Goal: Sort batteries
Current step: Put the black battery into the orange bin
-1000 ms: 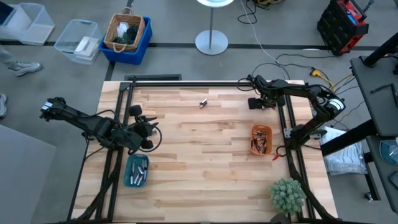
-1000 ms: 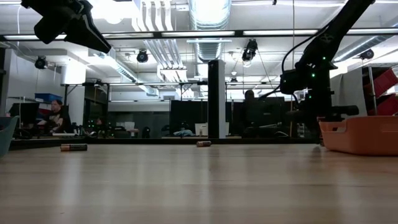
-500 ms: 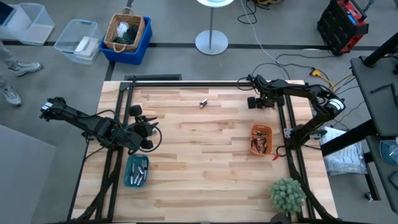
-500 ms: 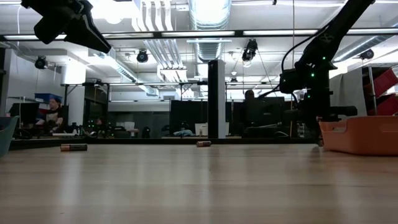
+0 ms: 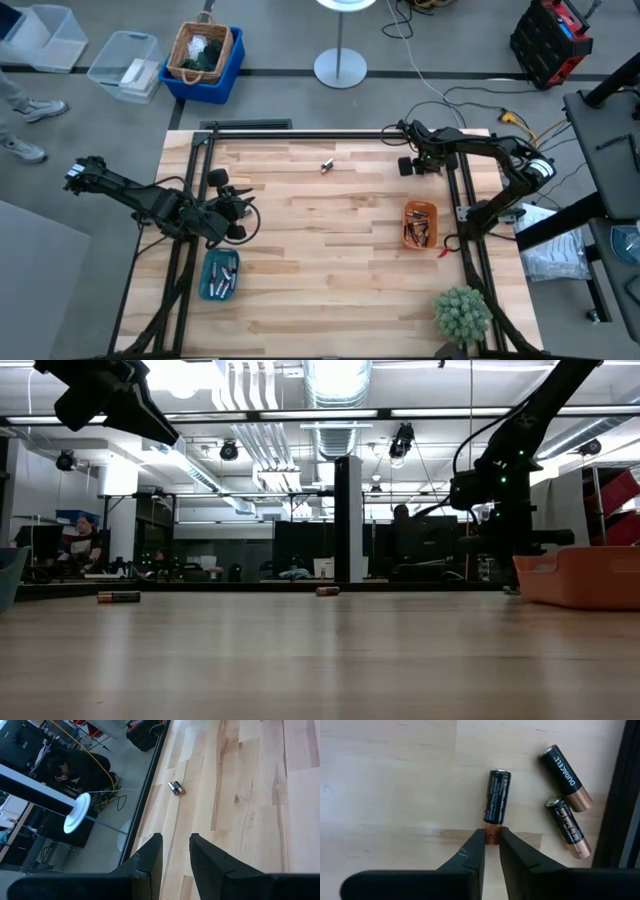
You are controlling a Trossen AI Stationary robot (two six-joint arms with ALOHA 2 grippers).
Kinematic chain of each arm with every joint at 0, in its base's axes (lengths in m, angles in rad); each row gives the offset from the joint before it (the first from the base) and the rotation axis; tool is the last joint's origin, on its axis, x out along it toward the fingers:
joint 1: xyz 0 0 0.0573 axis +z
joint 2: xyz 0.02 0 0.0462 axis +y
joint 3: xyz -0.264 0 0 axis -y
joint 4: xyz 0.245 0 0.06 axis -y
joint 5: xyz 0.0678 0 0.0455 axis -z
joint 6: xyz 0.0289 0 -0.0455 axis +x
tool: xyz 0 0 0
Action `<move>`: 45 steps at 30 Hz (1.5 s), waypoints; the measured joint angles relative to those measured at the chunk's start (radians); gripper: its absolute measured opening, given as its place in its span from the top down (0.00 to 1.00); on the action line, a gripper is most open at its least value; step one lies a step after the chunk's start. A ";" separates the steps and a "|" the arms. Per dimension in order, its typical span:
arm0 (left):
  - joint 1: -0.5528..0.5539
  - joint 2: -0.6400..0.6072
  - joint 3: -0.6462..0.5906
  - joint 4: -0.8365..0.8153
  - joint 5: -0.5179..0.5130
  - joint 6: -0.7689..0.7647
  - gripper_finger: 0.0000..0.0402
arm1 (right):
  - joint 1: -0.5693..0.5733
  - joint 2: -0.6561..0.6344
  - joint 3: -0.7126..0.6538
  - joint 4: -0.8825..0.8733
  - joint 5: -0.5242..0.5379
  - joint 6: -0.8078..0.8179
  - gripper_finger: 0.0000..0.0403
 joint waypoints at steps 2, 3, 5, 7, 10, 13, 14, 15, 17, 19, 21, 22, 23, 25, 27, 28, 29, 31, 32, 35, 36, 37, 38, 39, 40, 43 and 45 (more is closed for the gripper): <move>0.000 0.000 0.000 0.000 0.000 0.000 0.81 | 0.000 -0.001 0.000 -0.009 -0.009 -0.030 0.91; 0.000 0.000 0.000 0.000 0.000 0.000 0.81 | 0.000 -0.001 0.000 -0.017 -0.014 -0.046 0.91; 0.000 0.000 0.000 0.000 0.000 0.000 0.81 | 0.000 -0.002 0.000 -0.029 -0.027 -0.069 0.92; 0.000 0.000 0.000 0.000 0.000 0.000 0.81 | 0.000 -0.002 0.000 -0.031 -0.033 -0.081 0.94; 0.000 0.000 0.000 0.001 0.000 0.000 0.81 | 0.000 -0.002 0.001 -0.033 -0.048 -0.091 0.97; 0.000 0.000 0.000 0.005 0.000 0.000 0.81 | 0.000 -0.002 0.000 -0.032 -0.053 -0.094 0.97; 0.000 0.000 0.000 0.006 0.000 0.000 0.81 | 0.000 -0.002 0.000 -0.032 -0.054 -0.094 0.96; 0.000 0.000 0.000 0.006 0.000 0.000 0.81 | 0.000 -0.002 0.000 -0.032 -0.054 -0.094 0.96; 0.000 0.000 0.000 0.006 0.000 0.000 0.81 | 0.000 -0.002 0.000 -0.031 -0.055 -0.093 0.94; 0.000 0.000 0.000 0.006 0.000 0.002 0.81 | 0.000 -0.001 -0.001 -0.029 -0.059 -0.090 0.91; 0.000 0.000 0.000 0.007 0.000 0.006 0.81 | 0.000 0.000 -0.003 -0.027 -0.063 -0.089 0.86; 0.000 0.000 0.000 0.008 0.000 0.007 0.81 | 0.000 0.002 -0.004 -0.026 -0.068 -0.085 0.84; 0.000 0.000 0.000 0.009 0.000 0.009 0.81 | 0.000 0.004 -0.006 -0.025 -0.076 -0.081 0.82; 0.000 0.000 0.000 0.011 0.000 0.011 0.81 | 0.001 0.006 -0.012 -0.012 -0.078 -0.072 0.77; 0.000 0.000 0.000 0.011 0.000 0.011 0.81 | 0.011 0.005 -0.014 0.011 -0.060 -0.057 0.73; 0.000 0.000 0.000 0.012 0.000 0.011 0.81 | 0.015 0.008 -0.016 0.015 -0.051 -0.055 0.72; 0.000 0.000 0.000 0.011 0.000 0.011 0.81 | 0.019 0.014 -0.017 0.015 -0.047 -0.055 0.71; 0.000 0.000 0.000 0.012 0.000 0.011 0.81 | 0.030 0.025 -0.015 0.018 -0.027 -0.055 0.69; 0.000 0.000 0.000 0.012 0.000 0.011 0.81 | 0.037 0.032 -0.014 0.018 -0.014 -0.052 0.69; 0.000 0.000 0.000 0.012 0.000 0.011 0.81 | 0.053 0.049 -0.012 0.019 0.013 -0.052 0.73; 0.000 0.000 0.000 0.012 0.000 0.011 0.81 | 0.054 0.052 -0.012 0.019 0.014 -0.053 0.75; 0.000 0.000 0.000 0.012 0.000 0.011 0.81 | 0.057 0.056 -0.012 0.021 0.013 -0.054 0.79; 0.000 0.000 0.000 0.012 0.000 0.011 0.81 | 0.058 0.057 -0.012 0.023 0.014 -0.054 0.82; 0.000 0.000 0.000 0.012 0.000 0.011 0.81 | 0.058 0.058 -0.012 0.023 0.015 -0.054 0.86; 0.000 0.000 0.000 0.011 0.000 0.011 0.81 | 0.058 0.058 -0.012 0.022 0.016 -0.055 0.89; 0.000 0.000 0.000 0.011 0.000 0.011 0.81 | 0.058 0.055 -0.012 0.022 0.018 -0.056 0.92; 0.000 0.000 0.000 0.011 0.000 0.011 0.81 | 0.058 0.055 -0.012 0.021 0.018 -0.060 0.92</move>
